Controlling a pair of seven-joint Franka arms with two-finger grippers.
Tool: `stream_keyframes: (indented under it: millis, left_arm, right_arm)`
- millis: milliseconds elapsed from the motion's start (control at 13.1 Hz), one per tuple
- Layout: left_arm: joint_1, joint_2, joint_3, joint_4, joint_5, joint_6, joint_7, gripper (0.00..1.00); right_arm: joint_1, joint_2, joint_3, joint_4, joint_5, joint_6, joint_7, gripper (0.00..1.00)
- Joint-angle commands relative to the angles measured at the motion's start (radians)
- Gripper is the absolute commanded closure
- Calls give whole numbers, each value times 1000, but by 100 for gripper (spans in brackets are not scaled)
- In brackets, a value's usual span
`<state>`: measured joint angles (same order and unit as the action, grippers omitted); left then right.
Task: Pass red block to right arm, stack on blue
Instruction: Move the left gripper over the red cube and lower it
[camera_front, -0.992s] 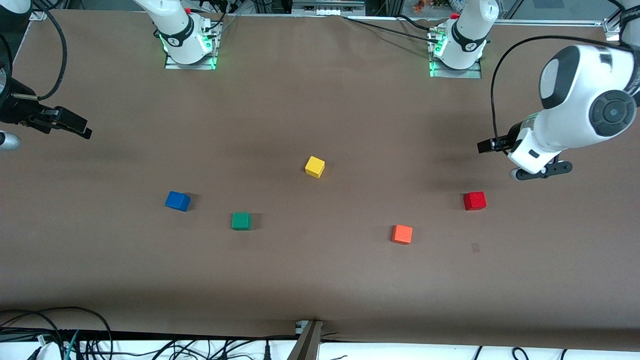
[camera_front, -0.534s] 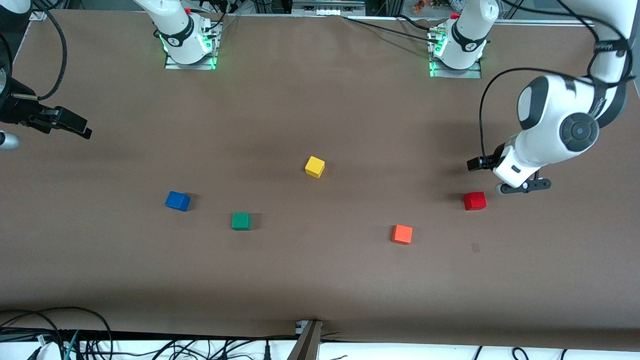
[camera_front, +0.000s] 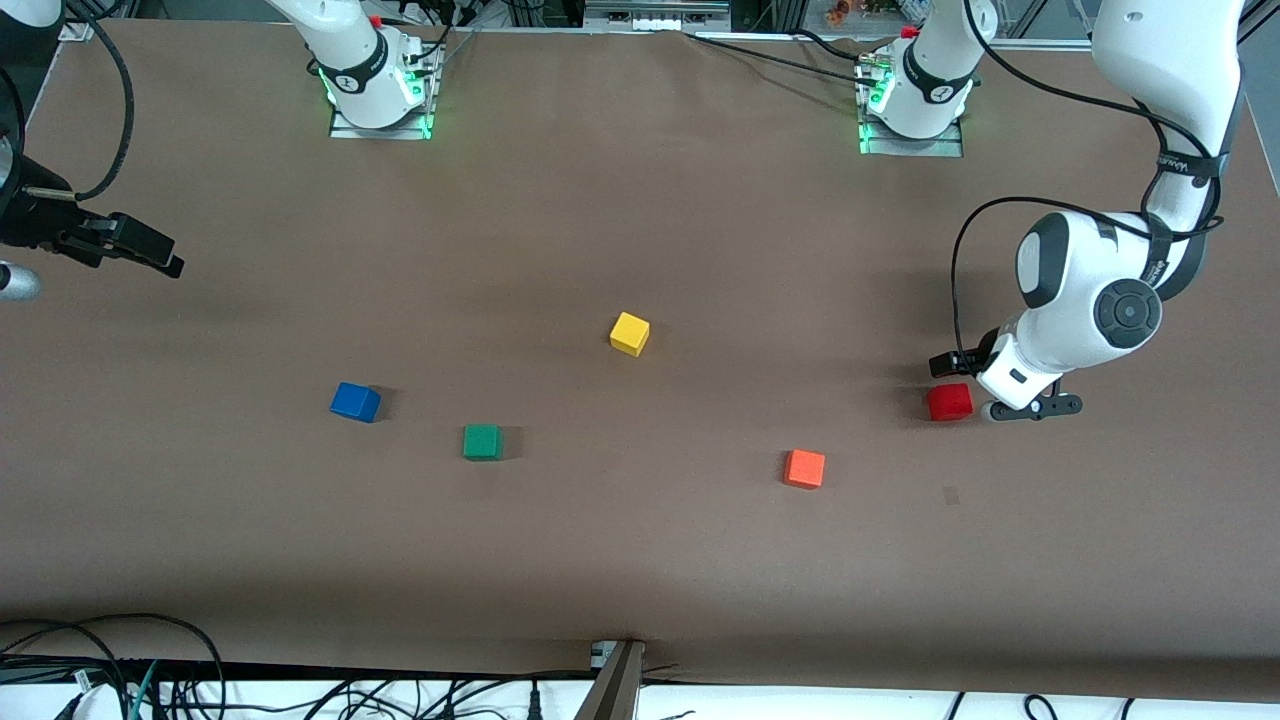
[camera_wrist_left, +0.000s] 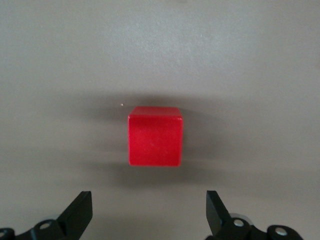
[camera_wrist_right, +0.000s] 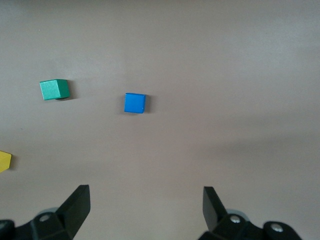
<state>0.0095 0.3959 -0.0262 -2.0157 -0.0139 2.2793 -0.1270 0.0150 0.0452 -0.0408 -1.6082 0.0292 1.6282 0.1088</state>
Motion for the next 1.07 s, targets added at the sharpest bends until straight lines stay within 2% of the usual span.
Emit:
stream_keyframes:
  millis: [0, 534, 992]
  left_arm:
    - [6, 40, -6, 18, 0, 55, 26, 0]
    - [4, 98, -6, 25, 0, 141, 26, 0]
    - [1, 116, -6, 41, -1, 157, 23, 0]
  right_arm:
    - [-6, -2, 2, 7, -3, -13, -12, 0]
    - [-6, -1, 2, 7, -3, -11, -12, 0]
    - [-6, -2, 2, 7, -3, -11, -12, 0]
